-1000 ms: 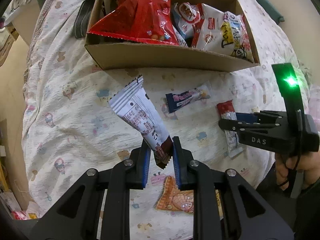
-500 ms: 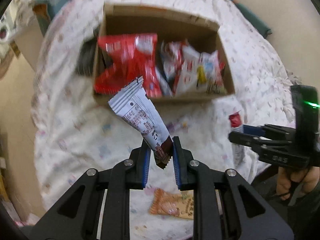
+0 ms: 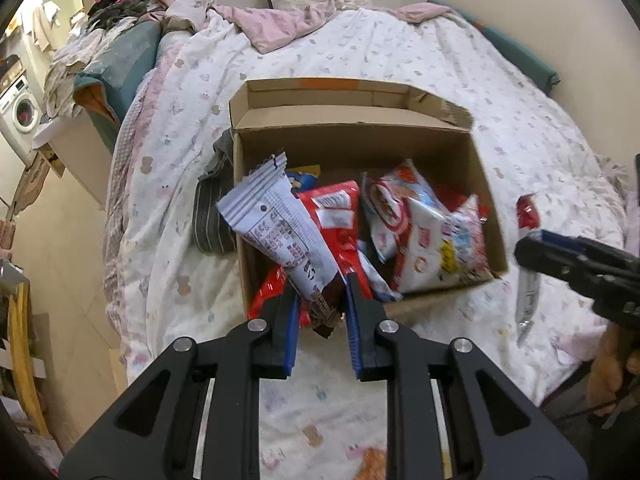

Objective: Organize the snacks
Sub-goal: 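Carry both bars into the box and open both grippers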

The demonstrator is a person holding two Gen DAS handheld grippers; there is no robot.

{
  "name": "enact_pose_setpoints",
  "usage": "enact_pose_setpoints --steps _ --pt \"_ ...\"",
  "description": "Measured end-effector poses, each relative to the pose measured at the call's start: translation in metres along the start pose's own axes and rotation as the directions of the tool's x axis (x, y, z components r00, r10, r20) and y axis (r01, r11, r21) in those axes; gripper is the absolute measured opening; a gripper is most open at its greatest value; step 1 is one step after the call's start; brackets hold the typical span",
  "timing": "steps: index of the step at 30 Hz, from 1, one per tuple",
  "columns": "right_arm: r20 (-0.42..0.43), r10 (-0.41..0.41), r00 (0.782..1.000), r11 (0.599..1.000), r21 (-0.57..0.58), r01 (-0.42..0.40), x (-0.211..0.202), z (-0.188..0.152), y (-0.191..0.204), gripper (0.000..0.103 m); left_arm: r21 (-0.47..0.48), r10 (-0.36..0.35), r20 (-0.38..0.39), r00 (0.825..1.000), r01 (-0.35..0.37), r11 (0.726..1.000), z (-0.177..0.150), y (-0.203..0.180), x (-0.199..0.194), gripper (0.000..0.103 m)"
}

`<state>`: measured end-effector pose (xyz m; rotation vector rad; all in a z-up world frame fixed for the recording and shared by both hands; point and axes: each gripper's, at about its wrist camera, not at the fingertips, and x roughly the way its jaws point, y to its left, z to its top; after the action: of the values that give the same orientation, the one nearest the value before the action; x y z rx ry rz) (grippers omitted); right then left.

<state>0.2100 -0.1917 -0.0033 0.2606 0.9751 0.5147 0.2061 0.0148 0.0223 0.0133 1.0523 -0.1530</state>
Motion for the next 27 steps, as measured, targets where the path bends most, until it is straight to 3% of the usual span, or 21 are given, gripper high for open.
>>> enact_pose_setpoints --steps 4,11,20,27 --pt "-0.013 -0.008 1.0 1.0 0.001 0.008 0.015 0.015 0.0 0.036 0.009 0.016 -0.04 0.999 -0.015 1.0 0.013 0.006 0.033 0.017" --pt "-0.012 -0.035 0.999 0.999 -0.021 0.035 0.038 0.035 0.001 0.036 -0.026 -0.039 -0.157 0.987 0.035 0.999 0.009 0.014 0.079 0.017" --pt "-0.019 -0.045 0.999 0.999 0.016 0.046 0.062 0.042 -0.002 0.036 -0.011 -0.05 -0.005 0.999 0.05 0.999 0.029 0.016 0.05 0.017" --pt "-0.047 -0.043 0.998 0.999 0.011 0.043 0.073 0.039 -0.005 0.036 -0.026 -0.032 0.012 0.999 0.033 0.999 0.033 0.021 0.055 0.017"
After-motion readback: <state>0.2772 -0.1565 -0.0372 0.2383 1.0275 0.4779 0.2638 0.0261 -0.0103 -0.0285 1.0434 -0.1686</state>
